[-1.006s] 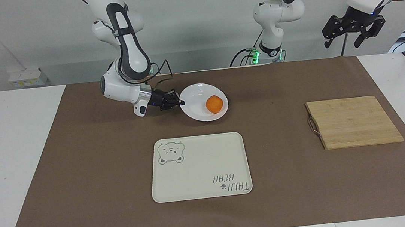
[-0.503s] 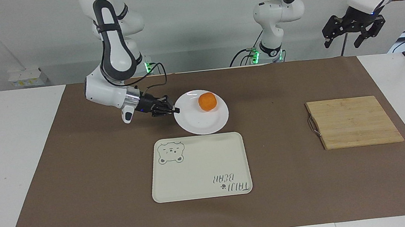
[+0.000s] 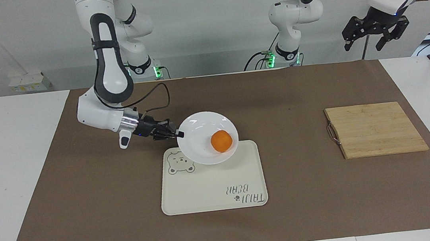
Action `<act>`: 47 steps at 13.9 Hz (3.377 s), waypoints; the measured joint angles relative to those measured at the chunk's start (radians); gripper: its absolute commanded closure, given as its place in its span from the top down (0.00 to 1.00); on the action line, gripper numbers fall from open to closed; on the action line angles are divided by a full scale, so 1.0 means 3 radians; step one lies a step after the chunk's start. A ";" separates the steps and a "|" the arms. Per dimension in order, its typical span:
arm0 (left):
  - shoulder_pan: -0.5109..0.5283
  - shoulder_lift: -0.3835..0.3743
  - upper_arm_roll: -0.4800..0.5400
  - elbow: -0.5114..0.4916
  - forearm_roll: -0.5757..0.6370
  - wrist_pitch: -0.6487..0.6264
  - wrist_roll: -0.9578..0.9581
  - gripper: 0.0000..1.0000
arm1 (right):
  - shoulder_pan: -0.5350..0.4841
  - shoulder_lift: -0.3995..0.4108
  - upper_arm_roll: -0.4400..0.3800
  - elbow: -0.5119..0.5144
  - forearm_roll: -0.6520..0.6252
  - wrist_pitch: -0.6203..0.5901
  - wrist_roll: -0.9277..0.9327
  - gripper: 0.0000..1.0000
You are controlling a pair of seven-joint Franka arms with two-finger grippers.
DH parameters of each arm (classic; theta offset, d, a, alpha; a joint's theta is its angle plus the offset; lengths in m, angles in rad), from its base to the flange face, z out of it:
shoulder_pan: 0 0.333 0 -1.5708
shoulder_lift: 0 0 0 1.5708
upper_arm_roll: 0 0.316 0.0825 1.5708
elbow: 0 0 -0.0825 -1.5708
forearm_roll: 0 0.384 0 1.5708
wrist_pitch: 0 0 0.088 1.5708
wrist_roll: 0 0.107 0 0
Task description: Place orange and plate with both arms
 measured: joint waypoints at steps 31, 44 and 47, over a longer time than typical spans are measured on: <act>0.0000 0.0000 0.0001 0.0000 0.0000 0.0000 -0.0002 1.00 | 0.0146 0.0753 0.0026 0.0682 -0.0049 0.0389 0.0121 1.00; 0.0000 0.0000 0.0001 0.0000 0.0000 0.0000 -0.0002 1.00 | 0.0119 0.0525 0.0005 0.0772 -0.2122 0.0710 0.0347 1.00; 0.0000 0.0000 0.0001 0.0000 0.0000 0.0000 -0.0002 1.00 | 0.0126 0.0310 0.0005 0.0779 -0.2737 0.0551 0.0793 1.00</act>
